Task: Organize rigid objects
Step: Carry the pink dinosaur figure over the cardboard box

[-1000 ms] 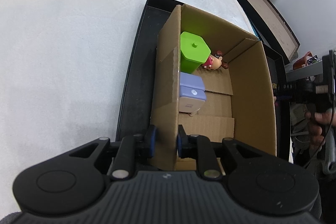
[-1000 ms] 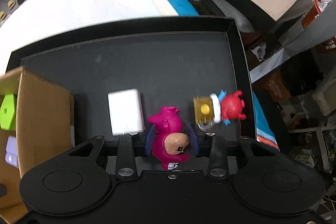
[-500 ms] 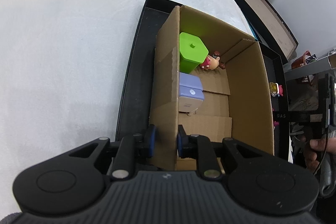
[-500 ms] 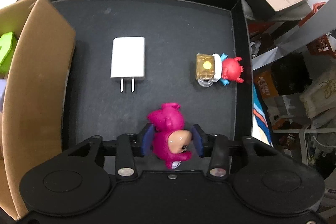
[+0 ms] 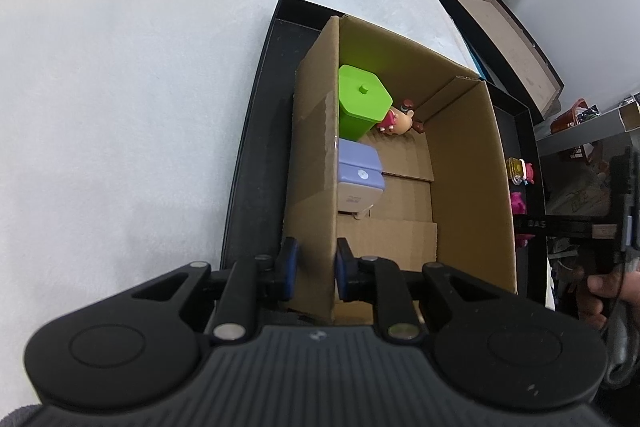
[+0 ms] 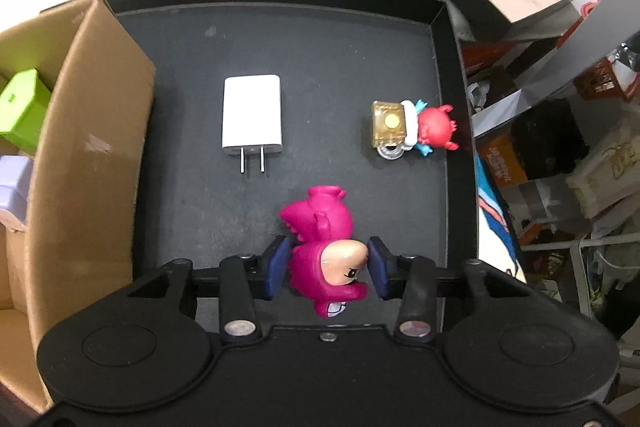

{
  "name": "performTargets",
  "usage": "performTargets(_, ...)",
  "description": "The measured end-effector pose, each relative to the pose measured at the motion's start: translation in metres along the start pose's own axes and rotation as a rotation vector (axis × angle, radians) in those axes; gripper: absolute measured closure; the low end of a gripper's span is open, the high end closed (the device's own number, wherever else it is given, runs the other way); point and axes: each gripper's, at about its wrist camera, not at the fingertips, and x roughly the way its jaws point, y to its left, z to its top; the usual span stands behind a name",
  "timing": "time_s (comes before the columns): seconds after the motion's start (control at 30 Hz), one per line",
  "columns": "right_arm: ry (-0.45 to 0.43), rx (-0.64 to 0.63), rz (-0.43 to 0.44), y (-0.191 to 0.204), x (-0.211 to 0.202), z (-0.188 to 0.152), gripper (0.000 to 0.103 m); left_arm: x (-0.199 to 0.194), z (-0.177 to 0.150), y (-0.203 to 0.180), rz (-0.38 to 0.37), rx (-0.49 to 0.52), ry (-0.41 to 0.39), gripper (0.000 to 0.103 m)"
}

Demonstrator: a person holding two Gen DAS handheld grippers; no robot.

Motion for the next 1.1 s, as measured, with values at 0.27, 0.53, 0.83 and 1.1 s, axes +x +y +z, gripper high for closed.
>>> performTargets(0.27, -0.055, 0.011, 0.054, -0.003, -0.034, -0.001, 0.061, 0.000, -0.001, -0.001, 0.002, 0.008, 0.001, 0.086)
performTargets(0.53, -0.106, 0.019, 0.110, 0.003, -0.063, 0.002, 0.061, 0.001, -0.004, -0.005, 0.025, 0.044, 0.004, 0.086)
performTargets(0.83, -0.157, -0.011, 0.141, 0.024, -0.091, 0.010, 0.061, 0.000, -0.005, -0.004, 0.012, 0.047, 0.000, 0.087)
performTargets(1.1, -0.179, -0.018, 0.191, 0.048, -0.105, 0.020, 0.061, 0.000, -0.005, -0.002, 0.002, 0.048, 0.001, 0.086)
